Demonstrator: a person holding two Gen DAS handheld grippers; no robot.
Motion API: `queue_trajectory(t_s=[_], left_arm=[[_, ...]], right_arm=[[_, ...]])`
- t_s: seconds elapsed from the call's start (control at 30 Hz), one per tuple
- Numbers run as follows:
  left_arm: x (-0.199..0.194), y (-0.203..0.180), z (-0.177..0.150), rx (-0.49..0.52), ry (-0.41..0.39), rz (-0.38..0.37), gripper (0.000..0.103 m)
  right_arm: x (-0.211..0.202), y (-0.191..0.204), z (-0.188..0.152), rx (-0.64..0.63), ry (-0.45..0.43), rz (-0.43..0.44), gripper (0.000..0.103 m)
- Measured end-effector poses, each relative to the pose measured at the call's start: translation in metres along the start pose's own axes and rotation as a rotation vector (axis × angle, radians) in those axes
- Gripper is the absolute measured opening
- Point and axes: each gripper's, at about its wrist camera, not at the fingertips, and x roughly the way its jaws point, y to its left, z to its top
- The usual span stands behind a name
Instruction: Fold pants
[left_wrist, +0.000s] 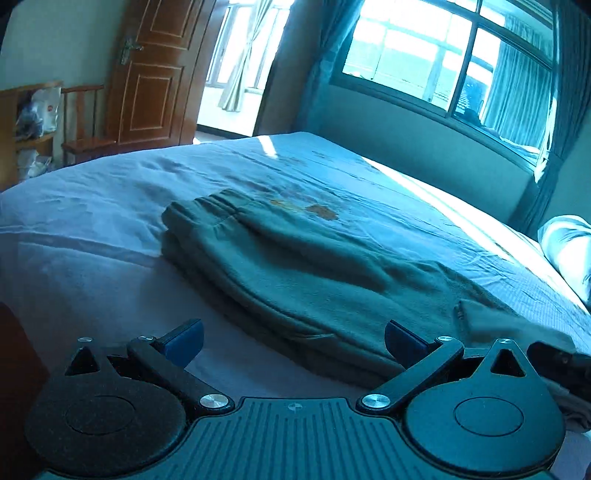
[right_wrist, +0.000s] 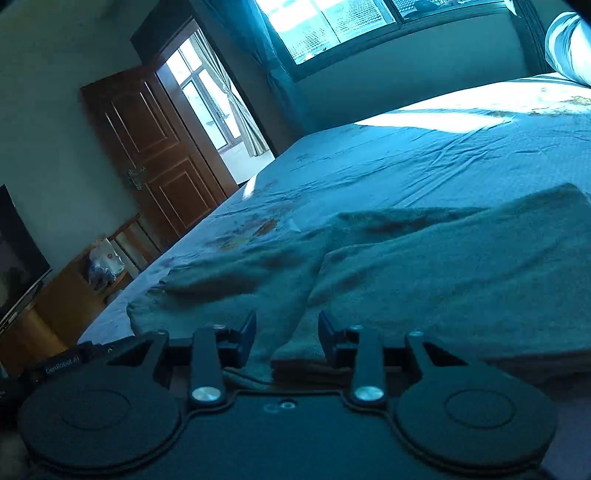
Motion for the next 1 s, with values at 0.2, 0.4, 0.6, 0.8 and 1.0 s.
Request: queue_trajectory(t_s=[0.2,0.4,0.6,0.8,1.0], left_arm=[[0.012,-0.043,-0.005,0.015,0.039,-0.225,0.103],[0.049,-0.117,-0.021,0.001,0.2,-0.409,0.087],[0.077,-0.141,-0.044,0.018,0.3,-0.438,0.05],[0.062,-0.145,-0.045,0.143,0.25,-0.38,0.033],[0.058,-0.146,-0.043,0.161,0.246,-0.362,0.038]], right_arm=[[-0.06,-0.048,0.019,0.136,-0.119,-0.115,0.032],[-0.113,-0.087,0.02,0.177,-0.233,-0.226,0.047],[-0.129,-0.128,0.007,0.289,-0.266,-0.306,0.046],[-0.123,-0.141,0.008,0.437,-0.278,-0.048,0.045],[-0.084,-0.164,-0.008,0.497,-0.043,-0.15,0.029]])
